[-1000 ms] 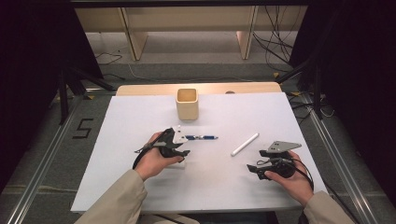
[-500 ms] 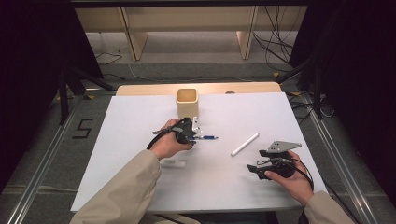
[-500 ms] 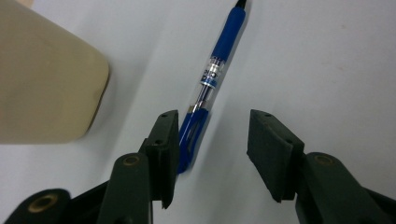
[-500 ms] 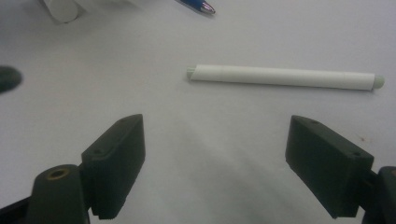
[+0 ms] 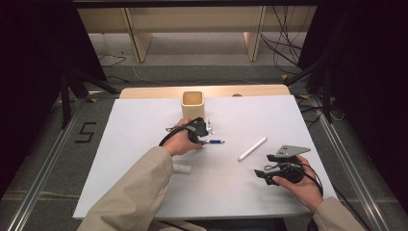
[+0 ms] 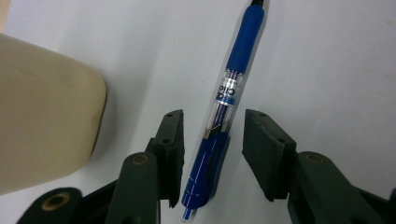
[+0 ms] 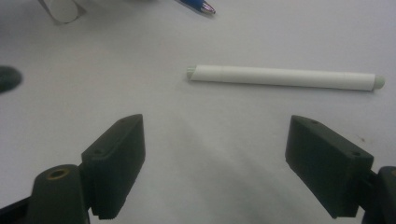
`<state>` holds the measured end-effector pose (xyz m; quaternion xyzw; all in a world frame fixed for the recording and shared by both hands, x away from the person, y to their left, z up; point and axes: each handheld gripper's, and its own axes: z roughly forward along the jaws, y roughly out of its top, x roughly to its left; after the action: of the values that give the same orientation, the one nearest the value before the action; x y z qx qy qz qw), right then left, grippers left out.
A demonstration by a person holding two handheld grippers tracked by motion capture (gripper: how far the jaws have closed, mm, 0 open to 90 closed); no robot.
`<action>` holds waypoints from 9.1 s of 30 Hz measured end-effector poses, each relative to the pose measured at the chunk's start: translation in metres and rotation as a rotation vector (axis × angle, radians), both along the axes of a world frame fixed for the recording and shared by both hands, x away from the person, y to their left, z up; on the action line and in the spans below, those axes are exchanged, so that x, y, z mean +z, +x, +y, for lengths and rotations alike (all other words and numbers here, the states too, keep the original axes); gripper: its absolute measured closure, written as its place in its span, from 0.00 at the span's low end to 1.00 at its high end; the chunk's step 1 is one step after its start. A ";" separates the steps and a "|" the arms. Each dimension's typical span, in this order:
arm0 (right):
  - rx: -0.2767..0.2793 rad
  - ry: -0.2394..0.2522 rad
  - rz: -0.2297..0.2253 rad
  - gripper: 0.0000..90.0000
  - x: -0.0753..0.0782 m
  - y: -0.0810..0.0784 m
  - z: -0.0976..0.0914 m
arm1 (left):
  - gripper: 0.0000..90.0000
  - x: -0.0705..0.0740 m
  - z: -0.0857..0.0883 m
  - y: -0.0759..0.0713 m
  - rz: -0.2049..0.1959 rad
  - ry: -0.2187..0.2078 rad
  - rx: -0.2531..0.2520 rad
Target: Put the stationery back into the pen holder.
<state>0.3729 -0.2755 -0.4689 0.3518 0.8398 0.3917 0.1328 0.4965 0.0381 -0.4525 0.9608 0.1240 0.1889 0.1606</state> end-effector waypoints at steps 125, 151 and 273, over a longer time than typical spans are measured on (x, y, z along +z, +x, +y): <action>0.003 0.001 -0.003 0.23 0.000 0.000 0.000 | 0.87 -0.006 -0.024 0.016 0.102 0.177 -0.108; -0.002 0.003 -0.005 0.23 0.000 0.000 -0.001 | 0.87 0.010 -0.005 0.011 0.017 -0.008 -0.011; -0.007 -0.002 0.000 0.23 -0.001 0.001 -0.001 | 0.87 0.079 0.061 0.047 -0.295 -0.743 0.426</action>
<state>0.3737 -0.2767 -0.4696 0.3545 0.8390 0.3904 0.1343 0.5438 0.0989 -0.3739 0.7538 0.3542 0.2952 0.4681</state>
